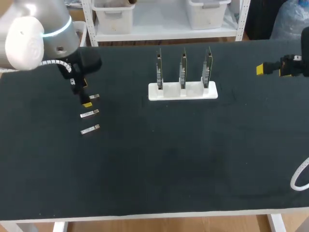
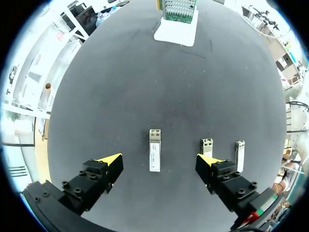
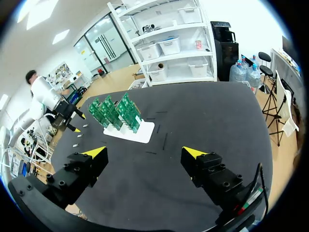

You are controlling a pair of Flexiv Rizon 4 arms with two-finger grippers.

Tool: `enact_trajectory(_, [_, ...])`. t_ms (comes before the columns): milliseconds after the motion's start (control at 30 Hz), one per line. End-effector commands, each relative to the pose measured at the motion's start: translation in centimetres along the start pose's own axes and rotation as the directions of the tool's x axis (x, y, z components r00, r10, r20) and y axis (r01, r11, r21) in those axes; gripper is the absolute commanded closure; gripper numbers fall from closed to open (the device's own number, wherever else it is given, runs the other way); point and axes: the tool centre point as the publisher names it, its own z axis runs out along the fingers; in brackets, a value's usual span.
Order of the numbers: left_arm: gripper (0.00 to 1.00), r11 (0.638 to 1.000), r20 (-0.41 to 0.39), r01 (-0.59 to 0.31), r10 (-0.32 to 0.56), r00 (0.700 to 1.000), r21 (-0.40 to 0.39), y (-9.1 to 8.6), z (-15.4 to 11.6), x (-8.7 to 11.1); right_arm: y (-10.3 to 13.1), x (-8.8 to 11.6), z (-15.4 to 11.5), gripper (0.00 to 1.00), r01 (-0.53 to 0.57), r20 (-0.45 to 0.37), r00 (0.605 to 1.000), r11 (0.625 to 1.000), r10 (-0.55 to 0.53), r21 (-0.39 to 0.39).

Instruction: Pick up the optical module with the left hand, and insert it into the network port with the right hand.

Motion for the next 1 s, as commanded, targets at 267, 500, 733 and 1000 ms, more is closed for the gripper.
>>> enact_trajectory(267, [0.00,0.999,-0.004,0.041,-0.041,0.999,-0.008,-0.6,0.6,0.7,0.1,0.1,-0.2,0.00,0.000,0.000,1.000,1.000,0.000,0.003])
enact_trajectory(500, [0.00,0.998,-0.006,0.070,-0.070,0.998,0.001,-0.8,0.8,0.9,0.1,0.1,-0.2,0.00,0.000,0.000,1.000,1.000,0.000,0.003])
enact_trajectory(733, [0.00,0.996,-0.009,0.089,-0.089,0.996,0.001,-0.6,1.0,0.9,0.1,0.1,-0.2,0.00,0.000,0.000,1.000,1.000,0.000,0.003])
enact_trajectory(1000, [0.00,0.995,-0.018,0.096,-0.096,0.995,0.001,-0.5,1.3,0.9,0.1,0.1,-0.2,0.00,0.000,0.000,1.000,1.000,0.000,0.003])
